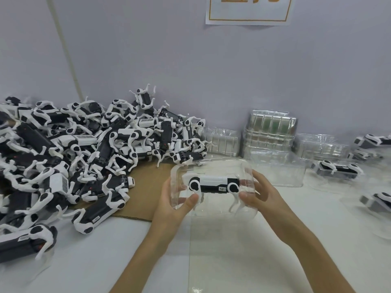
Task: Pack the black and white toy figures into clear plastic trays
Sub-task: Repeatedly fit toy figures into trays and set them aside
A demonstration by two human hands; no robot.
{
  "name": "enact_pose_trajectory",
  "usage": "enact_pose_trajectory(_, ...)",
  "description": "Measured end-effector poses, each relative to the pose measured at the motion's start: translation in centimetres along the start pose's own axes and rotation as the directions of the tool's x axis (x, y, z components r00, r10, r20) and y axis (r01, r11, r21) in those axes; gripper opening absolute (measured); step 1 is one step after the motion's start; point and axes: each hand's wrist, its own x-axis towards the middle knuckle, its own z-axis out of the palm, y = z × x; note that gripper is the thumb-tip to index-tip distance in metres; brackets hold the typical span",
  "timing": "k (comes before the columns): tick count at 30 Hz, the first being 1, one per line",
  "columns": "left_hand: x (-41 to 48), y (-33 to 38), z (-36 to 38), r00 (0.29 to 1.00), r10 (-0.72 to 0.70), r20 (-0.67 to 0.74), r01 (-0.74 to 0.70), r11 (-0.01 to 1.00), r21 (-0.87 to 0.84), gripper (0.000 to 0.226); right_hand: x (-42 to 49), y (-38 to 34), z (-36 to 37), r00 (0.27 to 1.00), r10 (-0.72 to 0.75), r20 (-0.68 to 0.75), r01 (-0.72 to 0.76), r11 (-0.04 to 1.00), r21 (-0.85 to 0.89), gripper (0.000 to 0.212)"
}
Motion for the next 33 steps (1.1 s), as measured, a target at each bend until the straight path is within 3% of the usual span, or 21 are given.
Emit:
enact_pose_trajectory(14, 0.1, 0.0, 0.0, 1.0, -0.005, -0.017, 0.005, 1.0, 0.003, 0.08, 0.1, 0.0, 1.0, 0.995, -0.047, -0.085, 0.049, 0.999, 0.021, 0.081)
enact_pose_trajectory(21, -0.1, 0.2, 0.5, 0.998, 0.041, -0.057, -0.038, 0.998, 0.051, 0.062, 0.2, 0.4, 2.1, 0.948, -0.071, -0.312, 0.06, 0.997, -0.046, 0.059)
enact_pose_trajectory(25, 0.0, 0.3, 0.1, 0.999, -0.001, -0.034, 0.0, 1.0, -0.019, 0.087, 0.2, 0.6, 2.4, 0.948, -0.075, -0.308, 0.048, 0.995, -0.093, 0.062)
enact_pose_trajectory(29, 0.0, -0.1, 0.2, 1.0, -0.012, -0.002, 0.012, 0.995, -0.094, 0.068, 0.2, 0.7, 2.5, 0.956, -0.071, -0.285, 0.03, 0.989, -0.143, 0.07)
enact_pose_trajectory(33, 0.2, -0.6, 0.2, 0.998, 0.04, -0.056, -0.042, 0.998, -0.046, 0.083, 0.1, 1.0, 3.0, 0.971, -0.006, -0.24, -0.04, 0.982, -0.187, 0.066)
